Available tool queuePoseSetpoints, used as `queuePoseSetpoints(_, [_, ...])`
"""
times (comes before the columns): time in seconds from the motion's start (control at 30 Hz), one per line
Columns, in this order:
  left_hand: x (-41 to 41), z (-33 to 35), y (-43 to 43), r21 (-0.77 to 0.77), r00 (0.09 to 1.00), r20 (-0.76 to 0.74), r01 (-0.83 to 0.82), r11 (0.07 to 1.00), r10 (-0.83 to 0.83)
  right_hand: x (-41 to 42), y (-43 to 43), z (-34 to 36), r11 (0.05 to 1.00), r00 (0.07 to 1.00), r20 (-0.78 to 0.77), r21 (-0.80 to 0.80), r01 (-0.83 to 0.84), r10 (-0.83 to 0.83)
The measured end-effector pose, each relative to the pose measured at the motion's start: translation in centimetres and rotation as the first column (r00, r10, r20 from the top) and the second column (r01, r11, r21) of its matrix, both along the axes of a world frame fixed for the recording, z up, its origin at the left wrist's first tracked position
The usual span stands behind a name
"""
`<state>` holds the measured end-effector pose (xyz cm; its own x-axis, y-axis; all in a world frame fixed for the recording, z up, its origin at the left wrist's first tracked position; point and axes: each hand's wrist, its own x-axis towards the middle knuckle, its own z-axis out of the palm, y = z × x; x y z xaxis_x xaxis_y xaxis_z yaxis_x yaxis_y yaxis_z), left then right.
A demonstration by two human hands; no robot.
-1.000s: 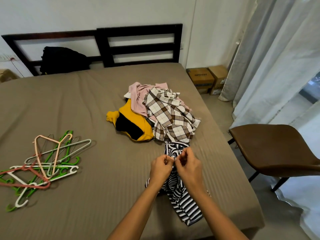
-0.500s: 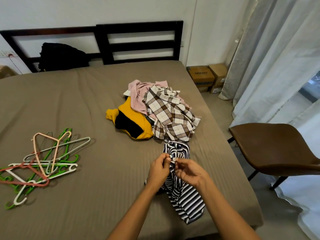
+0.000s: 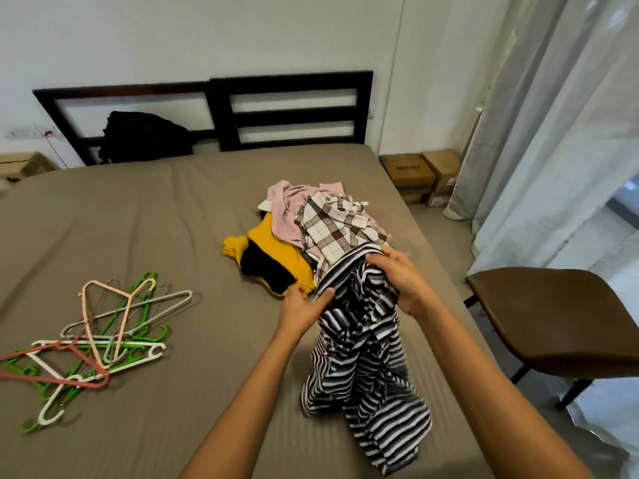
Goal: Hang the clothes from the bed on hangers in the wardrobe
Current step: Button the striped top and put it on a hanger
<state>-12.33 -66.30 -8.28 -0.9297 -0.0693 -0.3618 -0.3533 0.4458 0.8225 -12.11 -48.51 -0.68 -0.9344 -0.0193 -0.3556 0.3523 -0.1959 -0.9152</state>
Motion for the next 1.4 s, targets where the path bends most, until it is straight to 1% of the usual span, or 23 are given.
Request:
queuePoseSetpoints(0.1, [-1.6,1.9,1.8,0.026,0.993,0.025,0.116,0.993,-0.117,0.7,-0.5,5.1,0.995,0.975,-0.205,0.079,-0.067,0.082])
queuePoseSetpoints(0.17, [-2.5,2.5,2.2,-0.146,0.979,-0.077,0.176,0.974,-0.188,1.2,0.1,7.8,0.995,0.951,-0.308,0.095,0.002,0.027])
queuePoseSetpoints(0.2, [-2.8,2.9,2.1,-0.218,0.97,-0.136,0.169,0.961,-0.201,1.1,1.0,8.5,0.978,0.933,-0.36,0.185,0.094,-0.021])
queuePoseSetpoints(0.23, [-3.1,3.5,1.9,-0.254,0.96,-0.188,0.156,0.955,-0.207,0.8,2.2,8.8,0.904,0.907,-0.417,0.368,0.218,-0.049])
queuePoseSetpoints(0.27, [-3.5,4.4,1.7,-0.261,0.947,-0.241,0.147,0.954,-0.212,0.5,3.7,9.0,0.733,0.89,-0.455,0.594,0.332,-0.035])
queuePoseSetpoints(0.3, [-3.7,5.8,1.5,-0.251,0.928,-0.301,0.145,0.957,-0.219,0.3,5.1,8.9,0.465,0.893,-0.451,0.791,0.398,0.003])
queuePoseSetpoints(0.33, [-3.8,7.3,1.5,-0.235,0.9,-0.371,0.147,0.961,-0.228,0.1,6.0,8.5,0.222,0.907,-0.417,0.891,0.396,0.057])
queuePoseSetpoints(0.37, [-3.9,9.1,1.6,-0.236,0.86,-0.443,0.163,0.958,-0.255,-0.2,6.5,8.1,0.11,0.92,-0.373,0.926,0.361,0.121])
queuePoseSetpoints(0.4, [-4.2,10.6,2.0,-0.256,0.815,-0.493,0.198,0.946,-0.304,-0.4,6.2,7.6,0.14,0.923,-0.332,0.941,0.309,0.193])
queuePoseSetpoints(0.47, [-4.5,13.1,3.3,-0.358,0.696,-0.56,0.286,0.889,-0.449,-0.6,4.4,6.4,0.39,0.892,-0.323,0.901,0.189,0.315])
queuePoseSetpoints(0.5, [-4.6,14.0,4.0,-0.415,0.649,-0.563,0.313,0.854,-0.511,-0.8,3.2,5.9,0.46,0.862,-0.363,0.87,0.178,0.354])
queuePoseSetpoints(0.6, [-4.8,15.5,4.7,-0.456,0.577,-0.619,0.289,0.842,-0.533,-1.0,2.0,5.1,0.437,0.787,-0.486,0.844,0.311,0.379])
queuePoseSetpoints(0.7, [-4.9,16.0,3.0,-0.473,0.54,-0.715,0.093,0.876,-0.444,-1.1,2.8,6.4,0.401,0.701,-0.598,0.795,0.456,0.389])
queuePoseSetpoints(0.77, [-4.8,15.7,1.7,-0.534,0.513,-0.731,-0.019,0.845,-0.45,-1.2,3.0,8.0,0.457,0.648,-0.68,0.724,0.517,0.345])
queuePoseSetpoints(0.83, [-4.8,15.1,0.9,-0.623,0.514,-0.677,-0.019,0.782,-0.526,-1.2,2.5,9.8,0.535,0.663,-0.692,0.689,0.489,0.286])
queuePoseSetpoints(0.9, [-4.6,14.9,0.4,-0.677,0.5,-0.601,0.094,0.73,-0.623,-1.2,2.1,11.4,0.689,0.781,-0.58,0.665,0.288,0.233])
queuePoseSetpoints(0.97, [-4.6,15.3,-0.1,-0.662,0.48,-0.574,0.205,0.721,-0.663,-1.2,2.7,12.5,0.87,0.903,-0.354,0.491,-0.042,0.243])
queuePoseSetpoints(1.0, [-4.5,15.7,-0.4,-0.61,0.494,-0.581,0.262,0.748,-0.647,-1.2,3.4,12.8,0.906,0.933,-0.237,0.391,-0.164,0.272])
queuePoseSetpoints(1.07, [-4.4,17.1,-1.2,-0.48,0.533,-0.633,0.3,0.825,-0.562,-1.2,5.5,12.6,0.894,0.925,-0.09,0.305,-0.328,0.37])
queuePoseSetpoints(1.13, [-4.4,18.6,-1.9,-0.473,0.54,-0.629,0.305,0.827,-0.559,-1.0,7.2,11.5,0.816,0.867,0.013,0.332,-0.474,0.498])
queuePoseSetpoints(1.23, [-3.9,20.6,-2.3,-0.659,0.48,-0.441,0.401,0.637,-0.758,-0.2,8.3,9.9,0.727,0.84,0.132,0.442,-0.525,0.526])
queuePoseSetpoints(1.33, [-3.4,20.9,-2.3,-0.759,0.452,-0.22,0.478,0.443,-0.864,0.3,8.8,9.8,0.826,0.902,0.095,0.372,-0.424,0.42])
queuePoseSetpoints(1.4, [-3.4,20.3,-2.6,-0.81,0.488,-0.159,0.433,0.396,-0.858,0.1,9.0,10.5,0.894,0.93,0.07,0.259,-0.366,0.361])
